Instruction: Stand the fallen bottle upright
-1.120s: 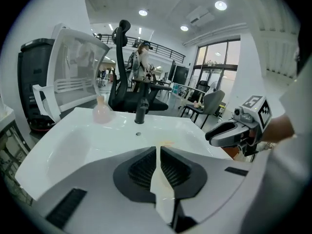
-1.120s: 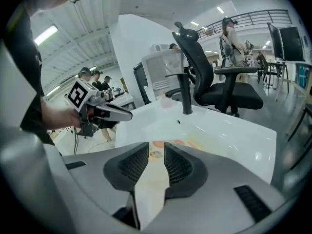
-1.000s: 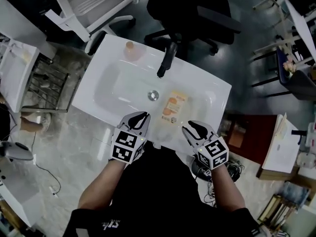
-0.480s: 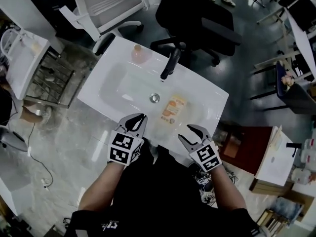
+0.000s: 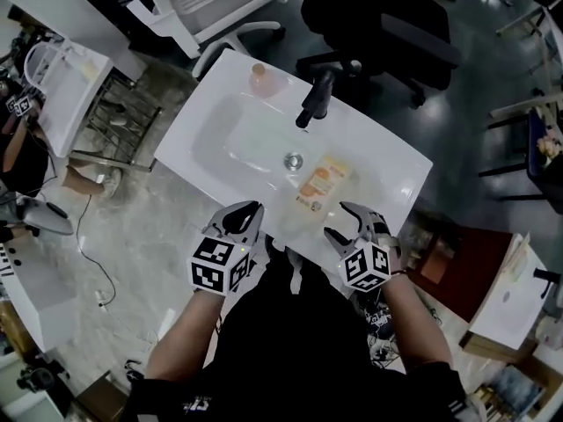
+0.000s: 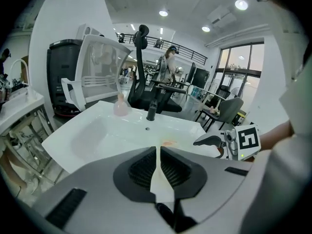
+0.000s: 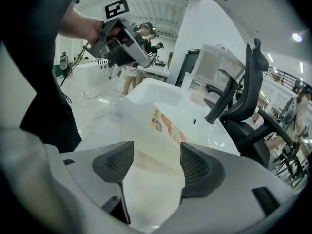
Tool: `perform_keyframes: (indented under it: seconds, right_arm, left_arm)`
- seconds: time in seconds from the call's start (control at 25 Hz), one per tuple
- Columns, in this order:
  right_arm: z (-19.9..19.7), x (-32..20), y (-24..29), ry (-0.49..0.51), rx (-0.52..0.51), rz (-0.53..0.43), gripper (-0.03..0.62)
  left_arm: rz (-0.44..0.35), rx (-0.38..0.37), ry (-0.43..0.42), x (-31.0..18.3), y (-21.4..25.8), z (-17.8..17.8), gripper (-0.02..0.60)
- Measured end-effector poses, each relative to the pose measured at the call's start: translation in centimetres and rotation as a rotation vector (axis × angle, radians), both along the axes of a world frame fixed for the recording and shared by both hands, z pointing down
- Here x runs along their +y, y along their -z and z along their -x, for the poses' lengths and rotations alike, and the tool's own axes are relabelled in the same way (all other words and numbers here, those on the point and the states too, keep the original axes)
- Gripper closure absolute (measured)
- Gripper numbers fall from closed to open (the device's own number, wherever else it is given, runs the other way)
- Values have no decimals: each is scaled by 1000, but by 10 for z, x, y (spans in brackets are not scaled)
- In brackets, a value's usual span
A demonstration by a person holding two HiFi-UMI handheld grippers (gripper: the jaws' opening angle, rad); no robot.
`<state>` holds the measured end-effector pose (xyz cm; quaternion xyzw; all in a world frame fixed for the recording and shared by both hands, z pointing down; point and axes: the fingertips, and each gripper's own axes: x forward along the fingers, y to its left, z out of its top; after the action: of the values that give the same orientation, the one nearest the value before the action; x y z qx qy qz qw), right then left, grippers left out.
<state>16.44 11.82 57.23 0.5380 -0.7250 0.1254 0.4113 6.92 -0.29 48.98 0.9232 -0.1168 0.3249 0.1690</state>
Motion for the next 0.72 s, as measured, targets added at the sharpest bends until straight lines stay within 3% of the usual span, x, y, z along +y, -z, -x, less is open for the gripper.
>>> perform_keyframes:
  seconds: [0.2, 0.36, 0.72]
  right_arm:
    - [-8, -4, -34, 145, 143, 31, 221]
    - [-3, -6, -52, 224, 200, 41, 157]
    - [15, -31, -56, 372, 319, 32, 158]
  left_arm:
    - [27, 0, 92, -11, -2, 10, 541]
    - [28, -14, 124, -7, -4, 20, 541]
    - [40, -17, 210, -10, -2, 42, 541]
